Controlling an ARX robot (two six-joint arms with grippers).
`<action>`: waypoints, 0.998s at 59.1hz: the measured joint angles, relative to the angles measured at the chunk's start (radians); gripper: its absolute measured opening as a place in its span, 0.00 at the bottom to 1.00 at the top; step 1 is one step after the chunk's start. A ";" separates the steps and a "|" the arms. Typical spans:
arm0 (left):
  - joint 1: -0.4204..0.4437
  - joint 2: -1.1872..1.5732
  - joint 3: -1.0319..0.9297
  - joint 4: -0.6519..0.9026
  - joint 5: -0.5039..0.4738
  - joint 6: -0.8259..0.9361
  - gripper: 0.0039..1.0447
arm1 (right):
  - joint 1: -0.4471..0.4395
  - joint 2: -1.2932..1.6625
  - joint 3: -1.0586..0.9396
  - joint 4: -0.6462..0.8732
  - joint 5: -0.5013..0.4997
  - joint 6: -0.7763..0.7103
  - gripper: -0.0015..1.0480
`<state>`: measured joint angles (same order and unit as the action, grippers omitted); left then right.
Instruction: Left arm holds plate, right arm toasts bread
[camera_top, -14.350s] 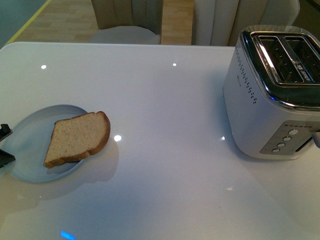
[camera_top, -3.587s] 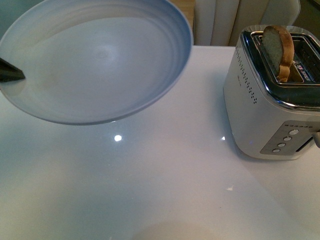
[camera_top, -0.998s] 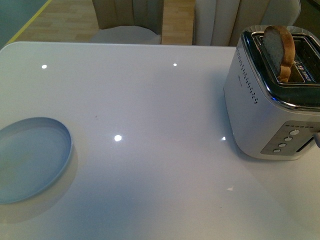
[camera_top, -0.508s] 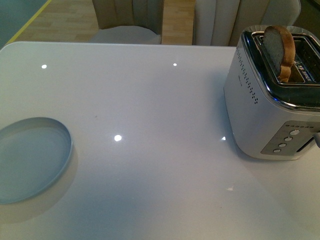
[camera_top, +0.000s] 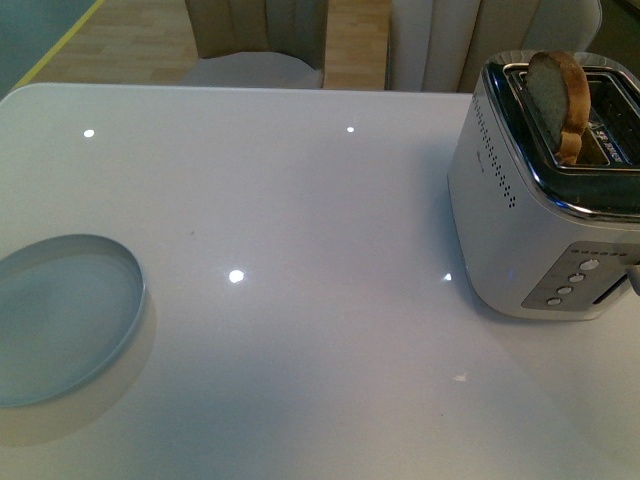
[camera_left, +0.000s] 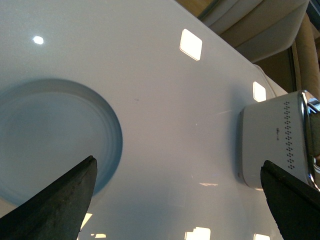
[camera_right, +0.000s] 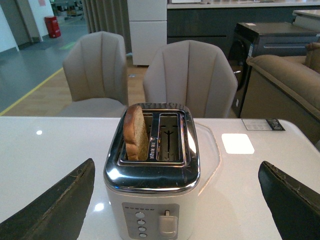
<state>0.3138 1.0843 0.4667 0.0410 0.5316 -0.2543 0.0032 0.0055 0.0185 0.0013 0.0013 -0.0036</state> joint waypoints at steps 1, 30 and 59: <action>-0.006 -0.005 -0.019 0.056 -0.034 0.013 0.87 | 0.000 0.000 0.000 0.000 0.000 0.000 0.92; -0.193 -0.314 -0.386 0.637 -0.414 0.237 0.02 | 0.000 0.000 0.000 0.000 0.001 0.000 0.92; -0.311 -0.641 -0.454 0.396 -0.532 0.243 0.02 | 0.000 0.000 0.000 0.000 0.001 0.000 0.92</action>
<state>0.0025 0.4431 0.0128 0.4374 -0.0002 -0.0109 0.0032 0.0055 0.0185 0.0013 0.0021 -0.0032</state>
